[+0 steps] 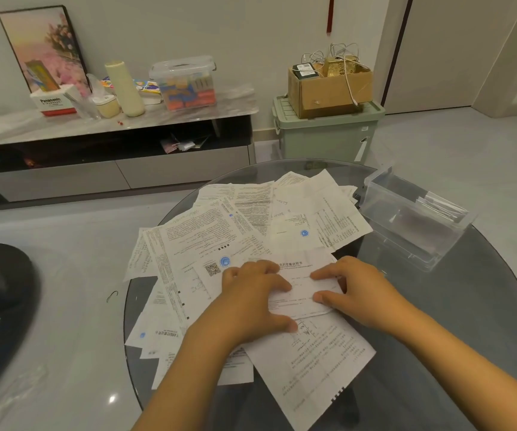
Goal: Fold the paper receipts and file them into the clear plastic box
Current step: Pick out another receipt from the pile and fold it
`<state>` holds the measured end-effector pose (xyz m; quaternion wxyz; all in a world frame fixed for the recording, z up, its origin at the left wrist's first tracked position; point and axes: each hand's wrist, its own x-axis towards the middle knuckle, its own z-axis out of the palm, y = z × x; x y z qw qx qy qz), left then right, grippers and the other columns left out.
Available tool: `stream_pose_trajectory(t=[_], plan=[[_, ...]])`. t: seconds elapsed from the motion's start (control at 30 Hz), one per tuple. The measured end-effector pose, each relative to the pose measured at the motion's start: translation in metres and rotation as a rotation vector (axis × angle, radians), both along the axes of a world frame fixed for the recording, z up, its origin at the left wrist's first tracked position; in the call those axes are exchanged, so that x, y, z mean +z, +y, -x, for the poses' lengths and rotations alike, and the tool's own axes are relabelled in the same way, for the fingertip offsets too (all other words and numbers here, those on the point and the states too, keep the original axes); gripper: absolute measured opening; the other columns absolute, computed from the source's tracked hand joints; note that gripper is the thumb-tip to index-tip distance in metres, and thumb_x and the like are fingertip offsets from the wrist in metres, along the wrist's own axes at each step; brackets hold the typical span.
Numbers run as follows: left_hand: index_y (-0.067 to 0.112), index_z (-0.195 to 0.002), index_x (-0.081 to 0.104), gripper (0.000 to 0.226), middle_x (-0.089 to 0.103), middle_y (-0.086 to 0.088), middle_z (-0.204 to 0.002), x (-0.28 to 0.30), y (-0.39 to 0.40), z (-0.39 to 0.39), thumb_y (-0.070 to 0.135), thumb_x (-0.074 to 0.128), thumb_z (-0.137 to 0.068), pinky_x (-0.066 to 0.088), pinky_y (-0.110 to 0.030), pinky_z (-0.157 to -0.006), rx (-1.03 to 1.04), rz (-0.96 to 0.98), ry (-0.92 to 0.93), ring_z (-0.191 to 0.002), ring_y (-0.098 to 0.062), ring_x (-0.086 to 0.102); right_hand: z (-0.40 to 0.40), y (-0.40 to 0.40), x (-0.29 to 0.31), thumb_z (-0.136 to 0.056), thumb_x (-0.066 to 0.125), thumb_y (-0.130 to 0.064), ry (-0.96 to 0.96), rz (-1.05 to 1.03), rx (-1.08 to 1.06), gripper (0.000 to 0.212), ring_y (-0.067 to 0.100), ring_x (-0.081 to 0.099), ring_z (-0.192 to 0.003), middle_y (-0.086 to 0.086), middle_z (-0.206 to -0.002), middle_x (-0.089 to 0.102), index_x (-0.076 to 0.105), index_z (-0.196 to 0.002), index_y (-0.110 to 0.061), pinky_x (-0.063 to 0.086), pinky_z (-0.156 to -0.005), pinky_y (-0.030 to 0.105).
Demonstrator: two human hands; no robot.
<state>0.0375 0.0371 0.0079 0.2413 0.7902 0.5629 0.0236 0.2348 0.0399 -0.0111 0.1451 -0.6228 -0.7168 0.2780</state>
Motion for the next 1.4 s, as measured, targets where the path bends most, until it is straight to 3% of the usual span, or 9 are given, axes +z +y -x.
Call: stream_pose_trajectory(t=[0.33, 0.43, 0.53, 0.6, 0.7, 0.87, 1.03, 1.17, 1.4], plan=[[0.039, -0.118, 0.059, 0.031, 0.039, 0.016, -0.141, -0.003, 0.002, 0.001, 0.042, 0.059, -0.087, 0.030, -0.035, -0.110, -0.043, 0.090, -0.087, -0.131, -0.014, 0.033, -0.018, -0.003, 0.016, -0.067, 0.077, -0.049, 0.069, 0.237, 0.119, 0.062, 0.001, 0.055, -0.096, -0.019, -0.116, 0.050, 0.057, -0.121, -0.028, 0.047, -0.083, 0.015], [0.025, -0.091, 0.069, 0.021, 0.064, 0.003, -0.107, -0.001, 0.003, 0.001, 0.036, 0.051, -0.092, 0.048, -0.032, -0.084, 0.015, 0.085, -0.183, -0.094, -0.013, 0.058, -0.020, -0.007, 0.017, -0.067, 0.077, -0.050, -0.022, 0.198, 0.141, 0.056, 0.004, 0.048, -0.095, -0.014, -0.110, 0.037, 0.056, -0.116, -0.033, 0.044, -0.080, 0.016], [0.024, -0.072, 0.060, 0.026, 0.055, 0.006, -0.066, 0.003, 0.005, 0.003, 0.034, 0.050, -0.094, 0.034, -0.022, -0.054, 0.095, -0.006, -0.217, -0.057, -0.007, 0.045, -0.019, -0.007, 0.016, -0.077, 0.070, -0.045, 0.030, 0.099, 0.064, 0.018, 0.006, 0.048, -0.082, -0.010, -0.103, 0.039, 0.062, -0.087, -0.032, 0.044, -0.065, 0.015], [0.029, -0.090, 0.064, 0.011, 0.061, 0.012, -0.082, 0.003, 0.007, 0.003, 0.032, 0.053, -0.093, 0.037, -0.017, -0.059, 0.129, -0.069, -0.243, -0.069, 0.000, 0.051, -0.018, -0.005, 0.013, -0.083, 0.065, -0.041, 0.034, 0.013, -0.010, 0.023, 0.004, 0.048, -0.072, -0.010, -0.093, 0.044, 0.058, -0.067, -0.026, 0.040, -0.057, 0.013], [0.027, -0.119, 0.055, 0.029, 0.053, 0.011, -0.114, 0.000, 0.009, -0.001, 0.028, 0.059, -0.091, 0.038, -0.017, -0.079, 0.165, -0.107, -0.228, -0.095, -0.002, 0.048, -0.016, 0.000, 0.005, -0.085, 0.064, -0.037, -0.005, -0.023, -0.078, 0.039, 0.009, 0.050, -0.061, 0.003, -0.081, 0.057, 0.058, -0.063, -0.006, 0.037, -0.053, 0.016], [0.028, -0.138, 0.035, 0.057, 0.039, 0.006, -0.130, -0.004, 0.012, -0.004, 0.029, 0.062, -0.089, 0.035, -0.018, -0.080, 0.164, -0.165, -0.125, -0.109, -0.006, 0.043, -0.011, 0.001, -0.001, -0.081, 0.068, -0.040, -0.083, -0.039, -0.148, 0.033, 0.011, 0.054, -0.071, 0.000, -0.084, 0.055, 0.051, -0.064, -0.018, 0.041, -0.058, 0.021], [0.026, -0.138, 0.038, 0.059, 0.032, 0.003, -0.133, -0.009, 0.014, -0.007, 0.032, 0.065, -0.086, 0.026, -0.024, -0.100, 0.155, -0.250, 0.006, -0.125, -0.013, 0.028, -0.011, 0.002, -0.002, -0.076, 0.073, -0.039, -0.082, -0.074, -0.141, 0.033, 0.008, 0.049, -0.085, -0.011, -0.095, 0.047, 0.050, -0.095, -0.025, 0.039, -0.065, 0.017], [0.026, -0.118, 0.054, 0.032, 0.039, 0.008, -0.108, -0.009, 0.014, -0.009, 0.029, 0.062, -0.088, 0.022, -0.021, -0.091, 0.119, -0.264, 0.031, -0.113, -0.013, 0.038, -0.012, 0.002, 0.000, -0.078, 0.073, -0.032, -0.013, -0.096, -0.046, 0.057, 0.005, 0.042, -0.097, -0.014, -0.107, 0.043, 0.046, -0.128, -0.031, 0.041, -0.083, 0.021], [0.031, -0.120, 0.057, 0.030, 0.049, 0.012, -0.113, -0.010, 0.003, -0.016, 0.039, 0.054, -0.091, 0.041, -0.021, -0.086, 0.011, -0.188, -0.065, -0.106, -0.007, 0.047, -0.015, -0.003, 0.008, -0.082, 0.069, -0.026, -0.029, 0.038, 0.022, 0.031, 0.005, 0.053, -0.075, -0.011, -0.095, 0.052, 0.059, -0.110, -0.035, 0.041, -0.064, 0.012]])
